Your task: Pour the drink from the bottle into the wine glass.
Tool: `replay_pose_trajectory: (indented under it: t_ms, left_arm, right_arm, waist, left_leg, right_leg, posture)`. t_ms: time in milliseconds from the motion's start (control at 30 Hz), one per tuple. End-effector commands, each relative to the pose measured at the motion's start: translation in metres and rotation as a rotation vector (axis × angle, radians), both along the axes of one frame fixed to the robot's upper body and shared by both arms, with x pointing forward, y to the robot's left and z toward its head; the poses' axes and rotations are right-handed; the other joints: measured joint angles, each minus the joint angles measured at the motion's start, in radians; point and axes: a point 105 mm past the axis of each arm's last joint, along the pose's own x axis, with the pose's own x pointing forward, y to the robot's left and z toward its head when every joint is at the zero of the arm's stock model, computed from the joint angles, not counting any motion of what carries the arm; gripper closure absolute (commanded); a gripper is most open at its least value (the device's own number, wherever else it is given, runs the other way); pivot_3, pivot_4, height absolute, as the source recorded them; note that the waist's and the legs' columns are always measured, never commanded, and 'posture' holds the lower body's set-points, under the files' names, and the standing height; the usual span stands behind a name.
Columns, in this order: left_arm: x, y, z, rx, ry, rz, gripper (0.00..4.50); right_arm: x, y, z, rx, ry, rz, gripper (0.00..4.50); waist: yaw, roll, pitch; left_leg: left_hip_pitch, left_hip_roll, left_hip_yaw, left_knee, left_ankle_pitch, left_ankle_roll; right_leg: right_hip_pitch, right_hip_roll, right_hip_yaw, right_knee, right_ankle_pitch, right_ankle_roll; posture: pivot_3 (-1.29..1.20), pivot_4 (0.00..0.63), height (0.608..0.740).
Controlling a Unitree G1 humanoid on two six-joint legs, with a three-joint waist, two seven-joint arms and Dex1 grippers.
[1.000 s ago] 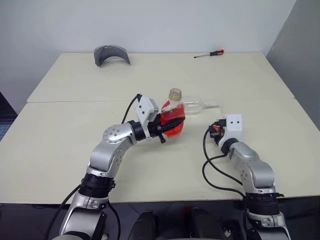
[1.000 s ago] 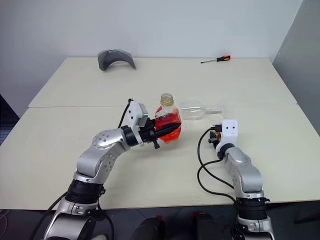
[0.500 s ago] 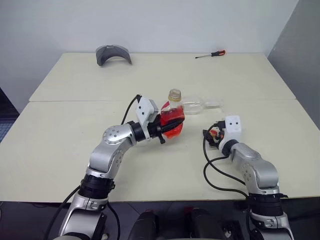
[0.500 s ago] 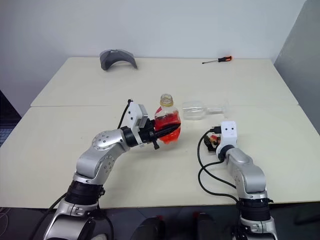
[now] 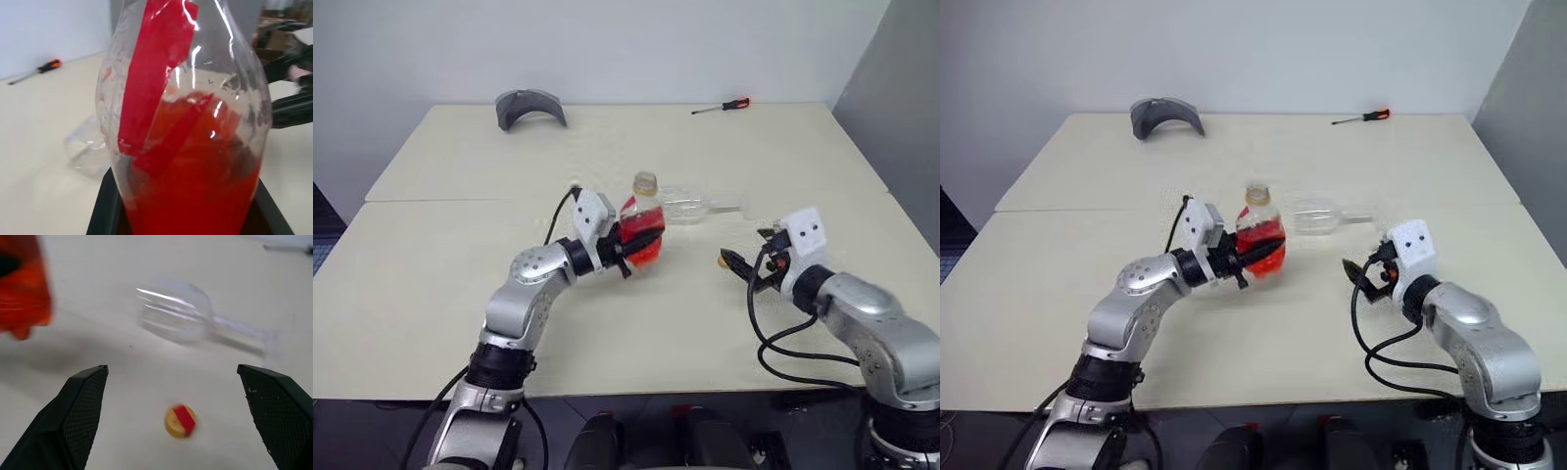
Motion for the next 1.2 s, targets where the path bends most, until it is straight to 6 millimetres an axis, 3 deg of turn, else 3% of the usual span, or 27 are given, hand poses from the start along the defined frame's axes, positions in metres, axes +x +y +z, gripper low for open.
replay_pose_trajectory:
  t_ms: [33,233,433,800,1033,1200]
  left_arm:
    - [0.018,0.022,0.017,-0.028,-0.089,0.152,3.38]
    - [0.051,0.081,0.023,-0.056,-0.138,0.497,3.38]
    - [0.065,0.132,0.021,-0.141,-0.142,0.778,3.38]
    - [0.076,0.159,-0.004,-0.19,-0.114,0.937,3.38]
    - [0.082,0.166,-0.018,-0.193,-0.094,0.959,3.38]
    - [0.082,0.159,-0.03,-0.186,-0.069,0.942,3.38]
  right_arm:
    - [-0.019,0.031,0.018,-0.019,-0.105,0.256,0.0]
    - [0.0,0.061,0.03,0.028,-0.161,0.338,0.0]
    - [0.024,0.088,0.041,0.081,-0.221,0.324,0.0]
    - [0.035,0.096,0.048,0.129,-0.237,0.304,0.0]
    - [0.037,0.095,0.05,0.144,-0.237,0.276,0.0]
    - [0.038,0.094,0.052,0.146,-0.244,0.26,0.0]
  waist:
    - [0.0,0.0,0.0]
    - [-0.001,-0.001,0.0]
    - [0.001,-0.001,0.0]
    - [0.003,-0.003,0.0]
    - [0.001,-0.003,-0.001]
    - [0.0,-0.003,-0.001]
  left_leg:
    - [0.0,0.0,0.0,0.0,0.0,0.0]
    - [0.0,0.0,-0.001,0.0,0.0,0.0]
    - [-0.001,-0.001,0.0,0.001,0.002,-0.004]
    - [-0.002,-0.002,-0.001,0.002,0.002,-0.004]
    - [-0.002,-0.002,-0.001,0.001,0.002,-0.004]
    - [-0.002,-0.002,-0.001,0.001,0.002,-0.004]
  right_leg:
    - [0.0,0.0,0.0,0.0,0.0,0.0]
    - [0.0,0.0,0.0,0.0,0.0,0.0]
    - [-0.001,-0.002,0.0,-0.001,0.0,0.0]
    - [-0.002,-0.003,-0.001,0.0,0.001,0.0]
    - [-0.002,-0.003,-0.001,0.001,0.001,0.0]
    - [-0.003,-0.003,-0.001,0.001,0.001,0.0]
  posture:
    - [0.0,0.15,0.74]
    - [0.0,0.15,0.74]
    - [0.0,0.15,0.74]
    - [0.0,0.15,0.74]
    - [0.0,0.15,0.74]
    - [0.0,0.15,0.74]
